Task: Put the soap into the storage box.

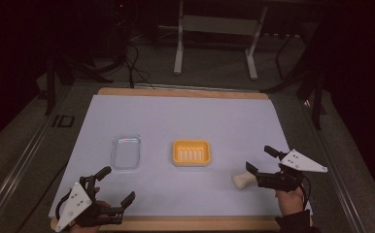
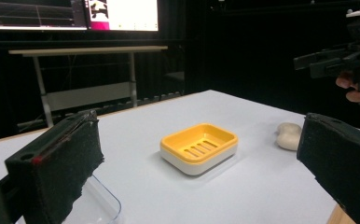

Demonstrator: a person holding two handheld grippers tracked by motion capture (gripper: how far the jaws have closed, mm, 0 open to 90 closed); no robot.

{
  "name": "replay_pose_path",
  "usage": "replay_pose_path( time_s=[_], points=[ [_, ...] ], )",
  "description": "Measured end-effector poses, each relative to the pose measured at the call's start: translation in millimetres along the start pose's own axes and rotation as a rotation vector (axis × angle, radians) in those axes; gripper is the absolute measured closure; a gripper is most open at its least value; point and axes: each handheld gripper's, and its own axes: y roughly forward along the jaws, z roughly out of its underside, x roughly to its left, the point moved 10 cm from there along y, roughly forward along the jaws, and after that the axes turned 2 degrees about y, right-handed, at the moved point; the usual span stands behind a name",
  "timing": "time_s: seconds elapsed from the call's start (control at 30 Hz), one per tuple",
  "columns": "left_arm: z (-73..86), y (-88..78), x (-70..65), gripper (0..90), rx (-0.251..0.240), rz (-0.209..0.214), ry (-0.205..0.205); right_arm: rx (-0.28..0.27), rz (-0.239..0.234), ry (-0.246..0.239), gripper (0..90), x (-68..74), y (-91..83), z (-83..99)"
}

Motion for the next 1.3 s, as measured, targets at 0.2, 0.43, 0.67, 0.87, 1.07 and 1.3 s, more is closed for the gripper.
replay_pose_path(
  time_s=[0.2,0.43,0.67,0.87,1.07,1.3],
  points=[
    [-1.3,-1.1,1.2,0.1,-0.010,-0.004,-0.012,0.007,-0.014,-0.002,10.1,-0.6,0.5,-0.6],
    [-1.3,-2.3,3.1,0.1,-0.008,-0.014,-0.009,0.032,-0.044,-0.015,10.1,-4.4,-0.7,-2.0],
    [1.3,-0.1,2.5,0.1,0.006,-0.011,-0.011,0.132,-0.116,-0.060,10.1,-10.6,1.2,7.1],
    [2.4,0.3,3.8,0.1,0.012,-0.014,-0.014,0.264,-0.172,-0.133,10.0,-7.9,4.7,23.6],
    [3.4,0.6,3.7,0.1,0.017,-0.012,-0.016,0.371,-0.236,-0.139,10.0,-3.9,5.2,35.2],
    [5.0,1.9,3.0,0.1,0.026,-0.005,-0.013,0.493,-0.315,-0.199,10.0,4.2,-0.9,40.0]
  ],
)
